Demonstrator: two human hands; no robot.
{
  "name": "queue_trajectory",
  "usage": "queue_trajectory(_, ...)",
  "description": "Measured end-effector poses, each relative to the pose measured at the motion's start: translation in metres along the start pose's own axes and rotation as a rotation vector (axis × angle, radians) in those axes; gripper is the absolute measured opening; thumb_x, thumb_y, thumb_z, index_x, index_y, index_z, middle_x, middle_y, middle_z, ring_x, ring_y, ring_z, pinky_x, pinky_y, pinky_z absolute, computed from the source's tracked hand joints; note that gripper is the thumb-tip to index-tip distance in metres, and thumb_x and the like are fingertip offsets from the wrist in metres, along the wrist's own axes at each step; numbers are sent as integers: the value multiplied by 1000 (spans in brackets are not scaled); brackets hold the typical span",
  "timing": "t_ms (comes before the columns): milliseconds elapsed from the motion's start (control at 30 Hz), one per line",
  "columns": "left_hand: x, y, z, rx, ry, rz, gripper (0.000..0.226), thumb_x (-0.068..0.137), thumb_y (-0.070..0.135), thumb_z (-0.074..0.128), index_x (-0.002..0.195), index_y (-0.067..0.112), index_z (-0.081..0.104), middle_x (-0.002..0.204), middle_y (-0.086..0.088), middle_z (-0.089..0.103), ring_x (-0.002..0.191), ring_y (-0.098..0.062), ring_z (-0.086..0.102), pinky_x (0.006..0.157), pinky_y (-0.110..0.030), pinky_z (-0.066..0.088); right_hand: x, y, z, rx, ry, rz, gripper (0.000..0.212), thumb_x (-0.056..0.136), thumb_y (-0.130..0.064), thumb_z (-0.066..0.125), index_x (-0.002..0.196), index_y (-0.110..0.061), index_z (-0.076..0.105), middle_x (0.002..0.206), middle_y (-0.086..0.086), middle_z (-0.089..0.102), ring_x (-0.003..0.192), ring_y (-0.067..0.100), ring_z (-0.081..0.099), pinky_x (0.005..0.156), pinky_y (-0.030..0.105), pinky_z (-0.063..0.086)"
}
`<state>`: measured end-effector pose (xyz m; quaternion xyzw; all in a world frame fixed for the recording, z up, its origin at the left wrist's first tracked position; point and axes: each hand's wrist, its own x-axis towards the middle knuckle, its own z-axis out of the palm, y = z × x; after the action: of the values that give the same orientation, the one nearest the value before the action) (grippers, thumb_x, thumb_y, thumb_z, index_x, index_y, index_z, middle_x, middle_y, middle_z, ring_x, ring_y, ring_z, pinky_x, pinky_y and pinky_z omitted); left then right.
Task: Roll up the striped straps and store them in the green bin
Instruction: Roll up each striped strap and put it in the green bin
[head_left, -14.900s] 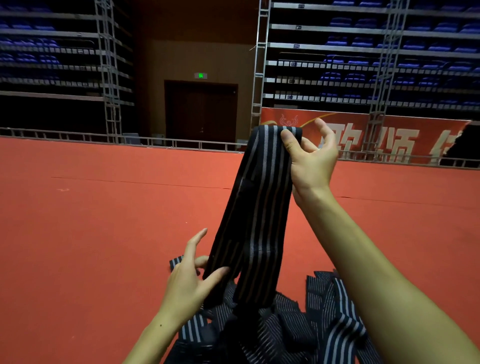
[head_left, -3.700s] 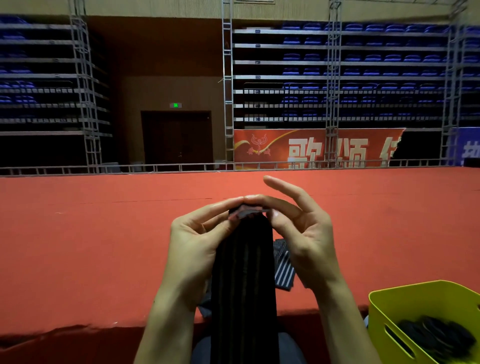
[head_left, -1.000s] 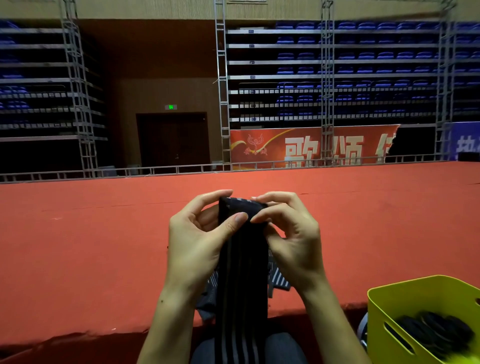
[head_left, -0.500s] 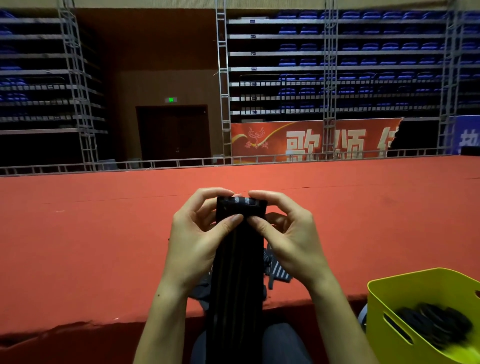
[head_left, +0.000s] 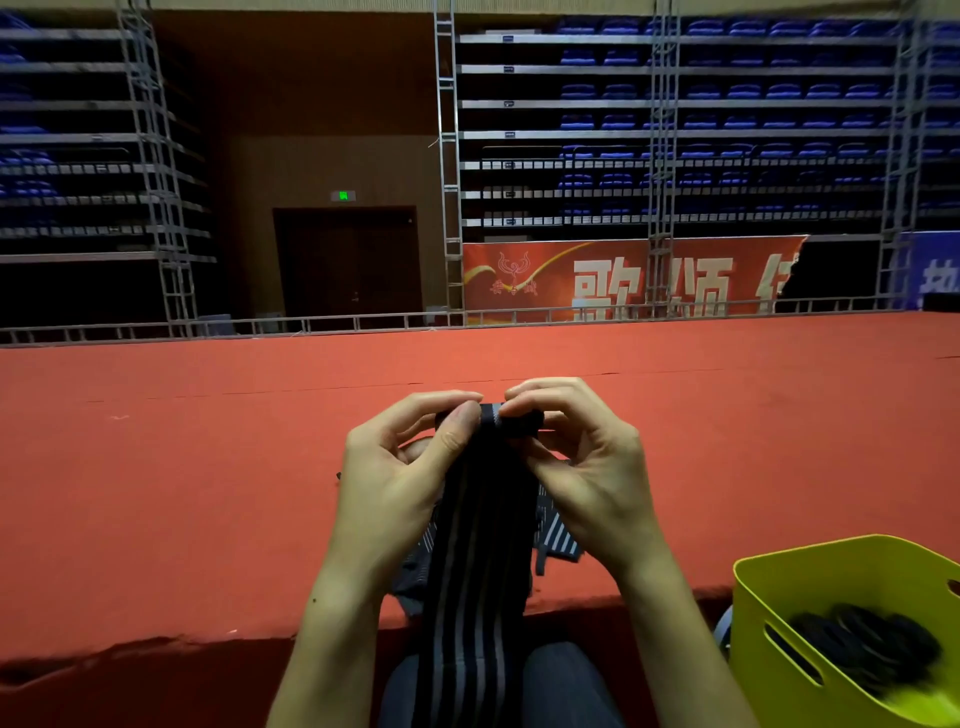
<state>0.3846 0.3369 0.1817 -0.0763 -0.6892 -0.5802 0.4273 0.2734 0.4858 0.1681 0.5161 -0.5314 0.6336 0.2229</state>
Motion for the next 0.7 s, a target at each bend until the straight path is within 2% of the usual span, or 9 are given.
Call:
queue_trajectory(67,0,-1,-1,-20,14,7,15,97,10,76,110,9,82,102,-3,84,93,-9,80,79,-18,60,-1,-1,0,20,-18,52,33,90,12,77,106,-17,78,120,5,70,114,28,72,92,38,61)
queue_trajectory(133,0,-3,-3,-39,21,3,18,95,7,77,112,8,81,103,-2,84,95,-10,80,80,-18,60,-2,-3,-2,65,-56,165,39,87,13,74,107,-20,79,127,2,69,116,26,72,91,38,62)
queue_trajectory(233,-2,-5,-7,-45,15,3,21,93,3,78,114,7,81,107,-2,84,101,-14,81,84,-21,61,-5,-6,-9,157,-115,316,28,93,-7,78,116,-24,78,132,-1,72,113,25,76,93,45,64)
queue_trajectory(333,-2,-8,-10,-59,8,15,24,90,-4,79,112,5,80,111,-2,83,107,-15,80,90,-25,62,-6,-10,-10,162,-88,420,31,98,-22,78,128,-27,74,123,3,78,103,25,80,94,52,64)
queue_trajectory(433,-2,-10,-10,-71,-4,44,38,87,-7,80,122,7,77,121,-3,81,114,-17,77,100,-33,62,-5,-8,-10,124,-107,442,43,99,-23,76,140,-30,69,122,3,79,109,19,78,95,42,64)
queue_trajectory(533,-2,-10,-7,-104,2,40,64,85,-8,82,142,17,66,128,-3,78,120,-19,75,98,-31,62,-5,-5,-8,64,-115,426,55,102,-18,73,154,-22,57,140,-1,70,131,8,66,109,33,56)
queue_trajectory(633,-1,-10,-4,-87,40,49,56,79,-4,86,131,12,71,123,-3,80,113,-20,78,94,-30,63,-5,-5,-5,42,-116,404,58,104,-14,69,159,-15,50,149,-5,63,137,-1,59,113,24,50)
queue_trajectory(700,0,-10,-3,-79,54,45,49,78,-3,87,123,11,74,115,-4,82,105,-22,81,90,-30,64,-4,-5,-5,49,-96,392,59,103,-13,70,158,-14,50,149,-4,63,137,1,60,113,26,51)
